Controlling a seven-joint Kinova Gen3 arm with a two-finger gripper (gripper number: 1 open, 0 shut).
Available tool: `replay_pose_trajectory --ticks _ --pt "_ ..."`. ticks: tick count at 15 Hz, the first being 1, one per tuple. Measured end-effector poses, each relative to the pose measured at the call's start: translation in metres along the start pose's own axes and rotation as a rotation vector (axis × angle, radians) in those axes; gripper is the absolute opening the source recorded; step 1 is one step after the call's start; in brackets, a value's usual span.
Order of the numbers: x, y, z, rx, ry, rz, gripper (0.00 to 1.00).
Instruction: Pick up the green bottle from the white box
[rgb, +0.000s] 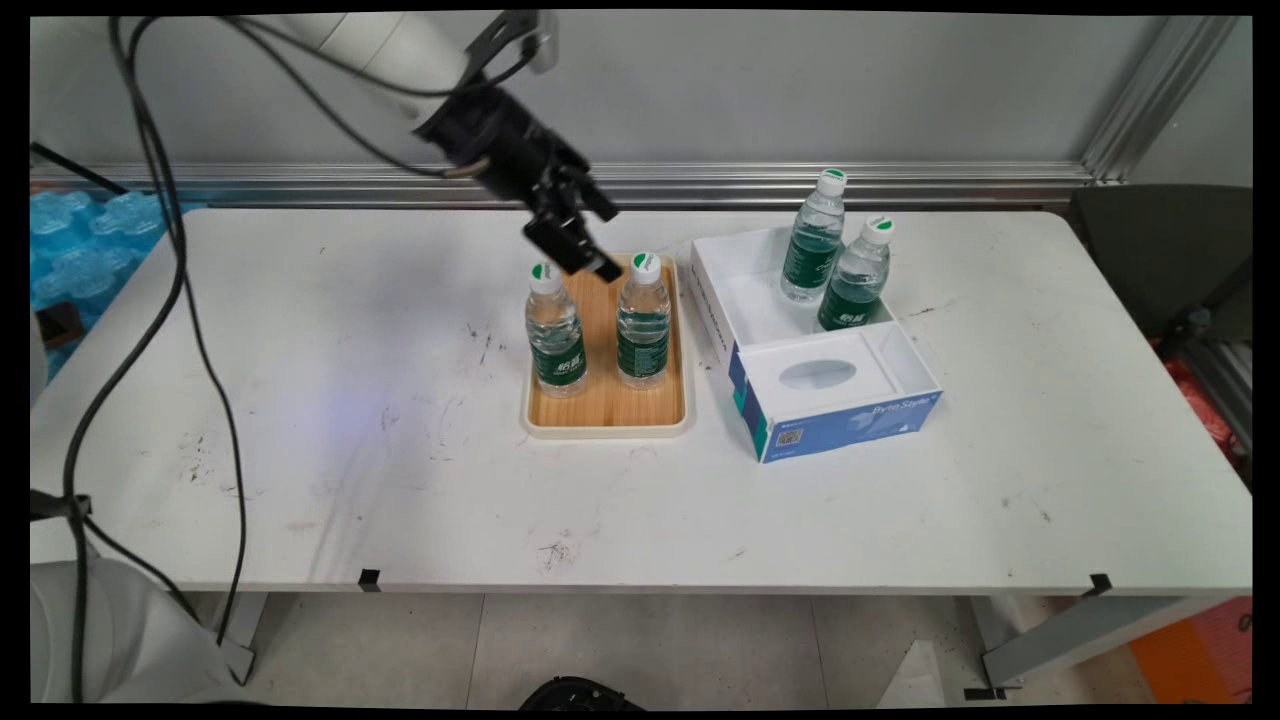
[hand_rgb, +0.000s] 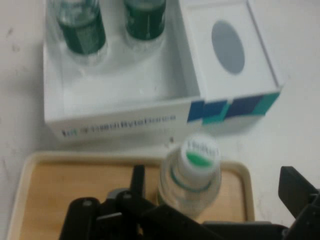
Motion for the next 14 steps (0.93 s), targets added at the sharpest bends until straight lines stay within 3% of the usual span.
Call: replay_pose_trajectory --ticks 6,14 --pt "0.045 -0.007 0.022 0.023 0.041 0.018 1.00" --pt "0.083 -0.023 0.106 0.062 0.113 0.033 1.00"
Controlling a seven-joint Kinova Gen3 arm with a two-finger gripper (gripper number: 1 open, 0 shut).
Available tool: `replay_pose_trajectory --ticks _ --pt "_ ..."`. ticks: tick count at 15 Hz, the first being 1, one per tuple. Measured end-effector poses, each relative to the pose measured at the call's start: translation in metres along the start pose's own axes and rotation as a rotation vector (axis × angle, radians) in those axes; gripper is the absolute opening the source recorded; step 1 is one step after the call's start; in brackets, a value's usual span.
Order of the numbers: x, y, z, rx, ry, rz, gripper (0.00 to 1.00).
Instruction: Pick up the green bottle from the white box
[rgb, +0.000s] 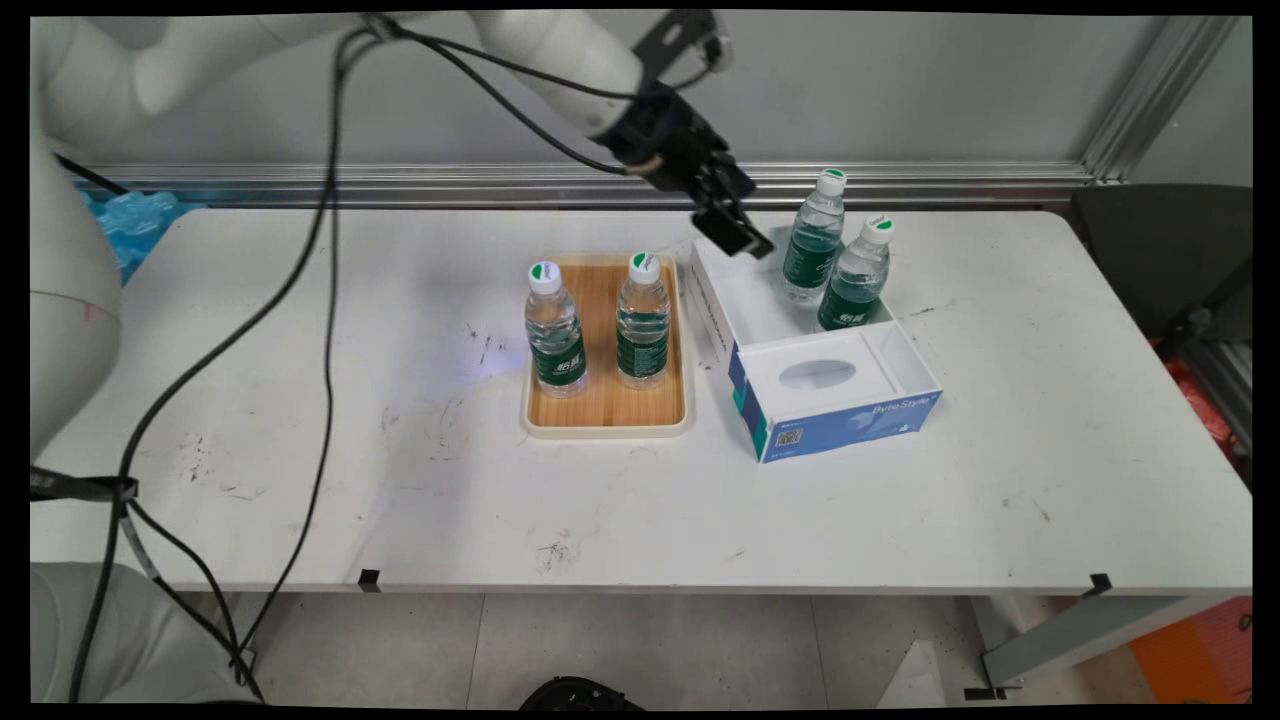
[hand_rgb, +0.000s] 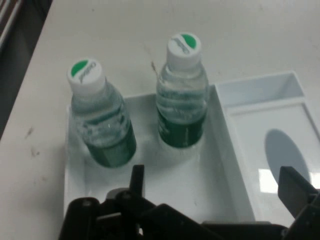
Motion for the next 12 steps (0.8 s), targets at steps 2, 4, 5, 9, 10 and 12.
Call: replay_pose_trajectory --ticks 2,4,5,9,10,12 --pt "0.002 -0.002 0.025 0.006 0.016 0.000 1.00" --pt "0.004 -0.004 0.048 0.011 0.032 0.001 1.00" --pt "0.005 -0.005 0.060 0.013 0.040 0.001 1.00" --pt "0.007 -0.009 0.098 0.019 0.065 0.001 1.00" --pt "0.007 -0.010 0.106 0.020 0.071 0.001 1.00" --pt "0.009 -0.011 0.120 0.022 0.085 0.000 1.00"
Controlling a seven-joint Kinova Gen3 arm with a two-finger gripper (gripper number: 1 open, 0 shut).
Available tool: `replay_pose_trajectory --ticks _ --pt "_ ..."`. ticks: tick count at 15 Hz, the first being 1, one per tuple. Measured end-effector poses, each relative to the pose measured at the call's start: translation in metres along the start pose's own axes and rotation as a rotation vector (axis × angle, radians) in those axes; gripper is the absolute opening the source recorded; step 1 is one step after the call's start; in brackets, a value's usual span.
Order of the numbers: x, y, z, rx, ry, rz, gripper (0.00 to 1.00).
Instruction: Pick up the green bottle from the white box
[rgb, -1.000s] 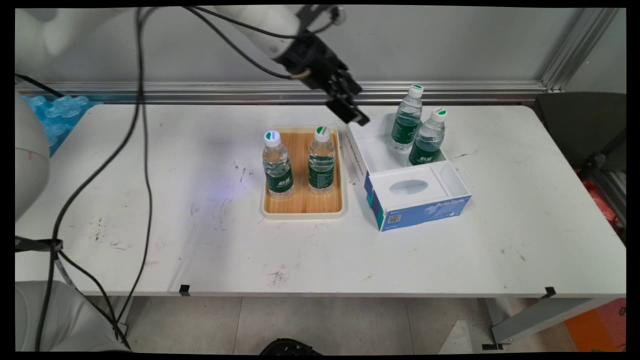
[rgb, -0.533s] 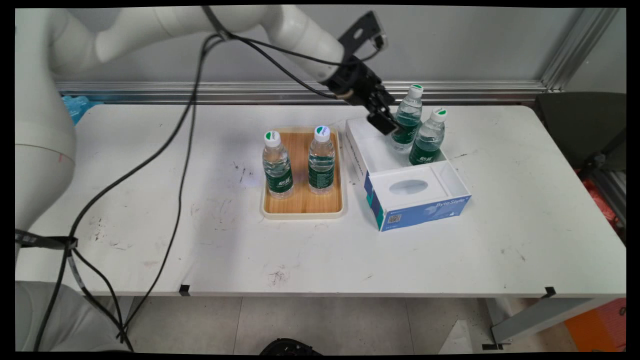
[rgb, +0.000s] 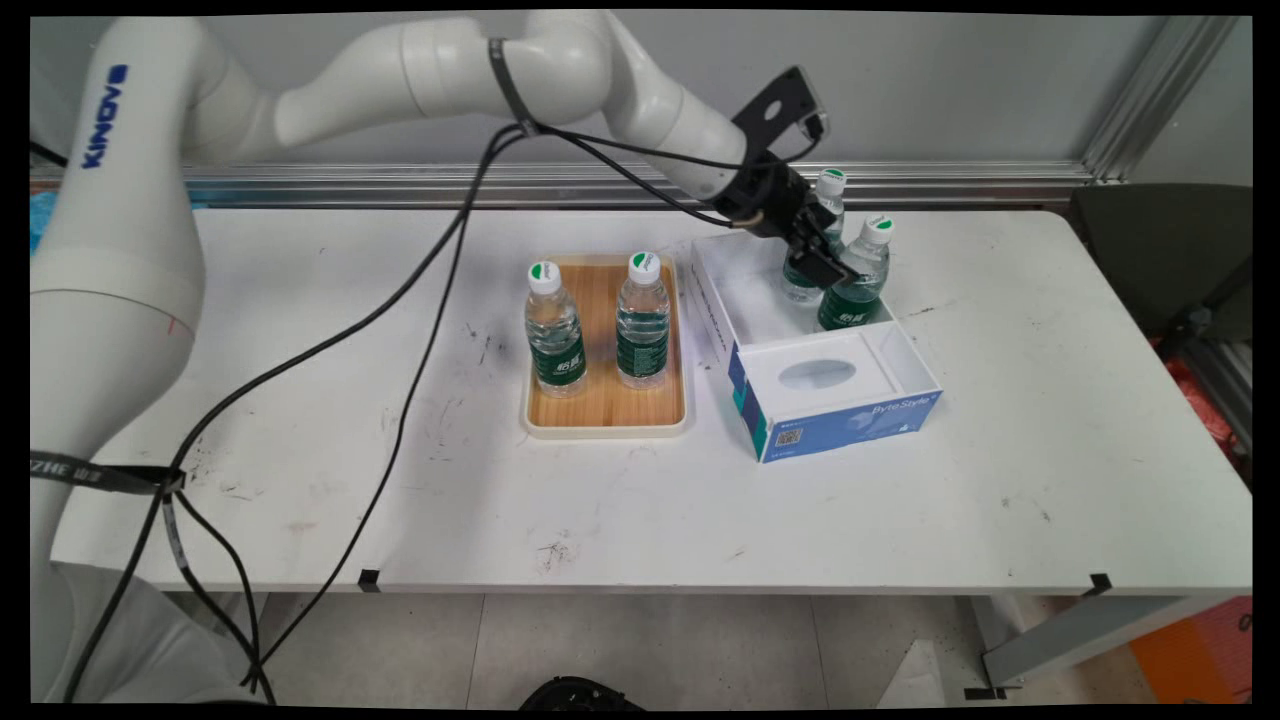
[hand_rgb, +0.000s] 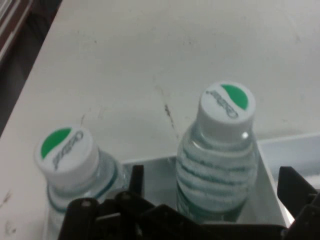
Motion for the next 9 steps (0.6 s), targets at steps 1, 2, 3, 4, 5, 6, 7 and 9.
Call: replay_pose_trajectory --ticks 1,2,3,4,5,6,7,9 --pt "0.001 0.000 0.007 0.000 0.007 0.000 1.00" --pt "0.002 0.000 0.012 0.000 0.013 0.000 1.00" --pt "0.003 -0.001 0.017 0.000 0.019 -0.001 1.00" --pt "0.003 -0.001 0.022 -0.001 0.025 -0.002 1.00" --pt "0.004 -0.001 0.026 -0.001 0.028 -0.003 1.00" --pt "0.004 -0.001 0.029 -0.003 0.031 -0.005 1.00" --pt "0.004 0.000 0.032 -0.004 0.031 -0.007 0.00" --pt "0.003 0.001 0.036 -0.010 0.028 -0.016 0.00"
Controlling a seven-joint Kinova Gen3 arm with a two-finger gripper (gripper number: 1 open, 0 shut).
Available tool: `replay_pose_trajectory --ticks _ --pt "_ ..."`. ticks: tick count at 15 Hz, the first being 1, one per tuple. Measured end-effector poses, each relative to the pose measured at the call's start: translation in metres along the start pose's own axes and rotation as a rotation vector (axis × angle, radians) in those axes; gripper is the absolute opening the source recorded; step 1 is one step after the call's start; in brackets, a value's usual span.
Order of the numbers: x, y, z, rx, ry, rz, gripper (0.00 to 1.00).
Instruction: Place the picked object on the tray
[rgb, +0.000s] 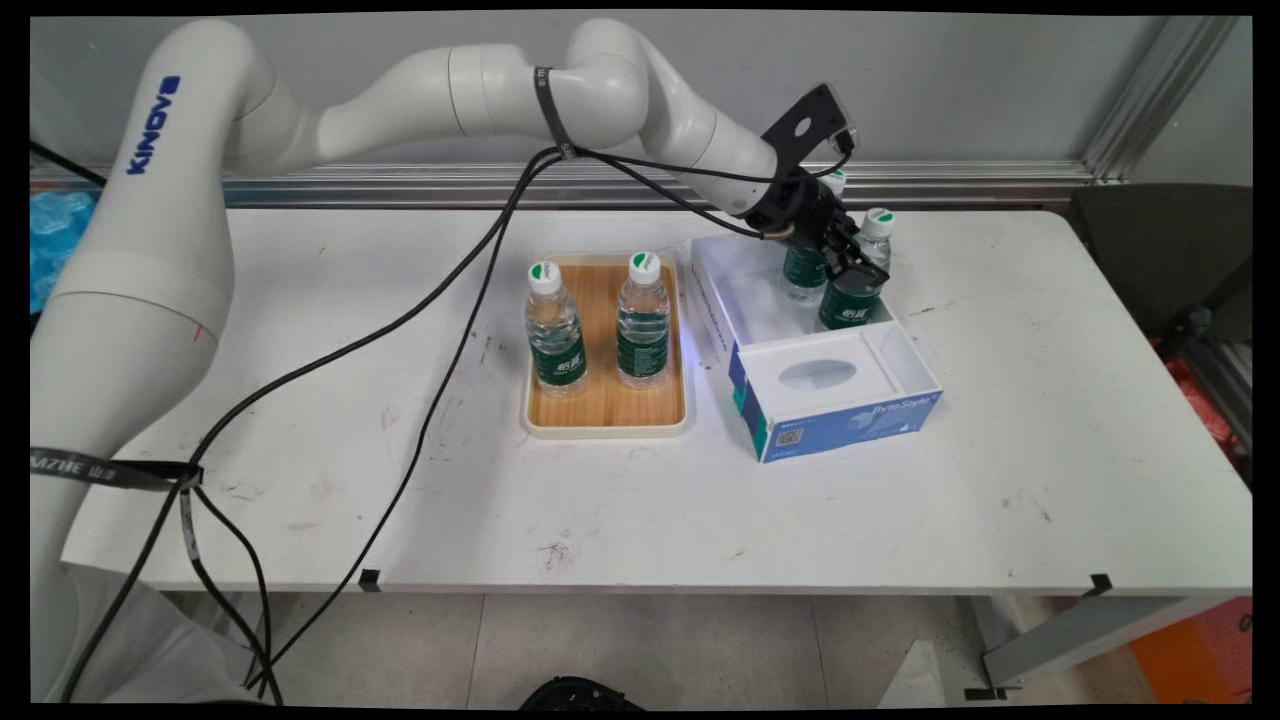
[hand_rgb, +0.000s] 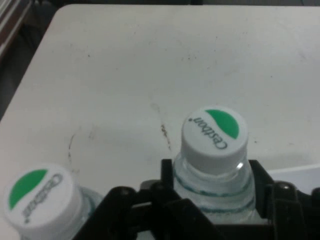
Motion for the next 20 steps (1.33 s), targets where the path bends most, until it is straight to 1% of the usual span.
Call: replay_pose_trajectory --ticks 5,8,12,14,17,20 --pt "0.001 0.004 0.000 -0.011 -0.006 -0.013 0.00" --pt "0.011 0.004 -0.008 -0.007 0.006 -0.006 0.00" --pt "0.030 0.004 -0.033 -0.007 0.023 0.001 0.00" --pt "0.035 0.004 -0.046 -0.007 0.020 0.003 0.00" --pt "0.042 0.004 -0.073 -0.007 -0.003 0.007 0.00" --pt "0.043 0.003 -0.103 -0.003 -0.041 0.010 0.00"
